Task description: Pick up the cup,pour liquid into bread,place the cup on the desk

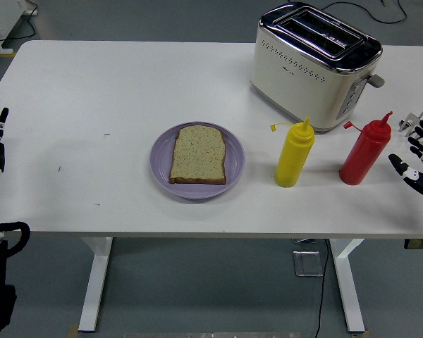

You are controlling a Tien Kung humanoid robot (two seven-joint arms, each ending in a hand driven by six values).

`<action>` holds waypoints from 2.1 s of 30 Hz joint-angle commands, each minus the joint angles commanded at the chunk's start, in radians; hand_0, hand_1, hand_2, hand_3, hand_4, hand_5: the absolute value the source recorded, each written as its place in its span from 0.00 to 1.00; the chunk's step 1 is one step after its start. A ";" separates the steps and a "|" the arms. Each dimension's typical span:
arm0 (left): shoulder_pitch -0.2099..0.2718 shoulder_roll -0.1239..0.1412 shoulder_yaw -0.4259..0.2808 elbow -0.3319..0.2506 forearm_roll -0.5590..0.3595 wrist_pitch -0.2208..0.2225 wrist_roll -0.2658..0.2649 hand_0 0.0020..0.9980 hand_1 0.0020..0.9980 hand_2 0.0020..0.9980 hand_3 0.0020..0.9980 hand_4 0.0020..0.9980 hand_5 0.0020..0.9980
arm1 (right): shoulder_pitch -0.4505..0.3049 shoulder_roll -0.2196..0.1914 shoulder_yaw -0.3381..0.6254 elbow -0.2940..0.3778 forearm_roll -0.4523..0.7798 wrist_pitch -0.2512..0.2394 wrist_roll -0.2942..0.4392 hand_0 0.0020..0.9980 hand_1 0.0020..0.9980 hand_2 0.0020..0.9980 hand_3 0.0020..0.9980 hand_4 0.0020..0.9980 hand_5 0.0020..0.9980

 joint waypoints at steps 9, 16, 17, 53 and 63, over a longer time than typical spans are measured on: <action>-0.001 0.000 -0.005 -0.002 0.001 0.000 0.000 0.78 0.74 0.74 0.69 0.56 1.00 | 0.060 0.021 -0.064 -0.029 0.000 0.005 -0.006 0.97 0.92 0.98 1.00 0.89 0.27; -0.004 0.000 -0.011 -0.002 0.002 0.000 -0.001 0.78 0.74 0.74 0.69 0.56 1.00 | 0.102 0.040 -0.119 -0.049 0.014 0.000 -0.008 0.97 0.92 0.98 1.00 0.89 0.27; -0.004 0.000 -0.012 -0.002 0.002 0.000 -0.001 0.78 0.74 0.74 0.69 0.56 1.00 | 0.110 0.043 -0.128 -0.056 0.019 -0.005 -0.008 0.97 0.92 0.98 1.00 0.89 0.27; -0.006 0.000 -0.022 0.001 0.004 0.000 -0.001 0.78 0.74 0.74 0.68 0.56 1.00 | 0.264 0.077 -0.297 -0.176 0.264 -0.173 0.015 0.36 0.35 0.40 0.42 0.79 0.18; -0.003 0.000 -0.023 0.001 0.004 0.000 -0.002 0.78 0.74 0.74 0.68 0.56 1.00 | 0.267 0.080 -0.300 -0.172 0.328 -0.175 0.021 0.24 0.28 0.38 0.38 0.72 0.14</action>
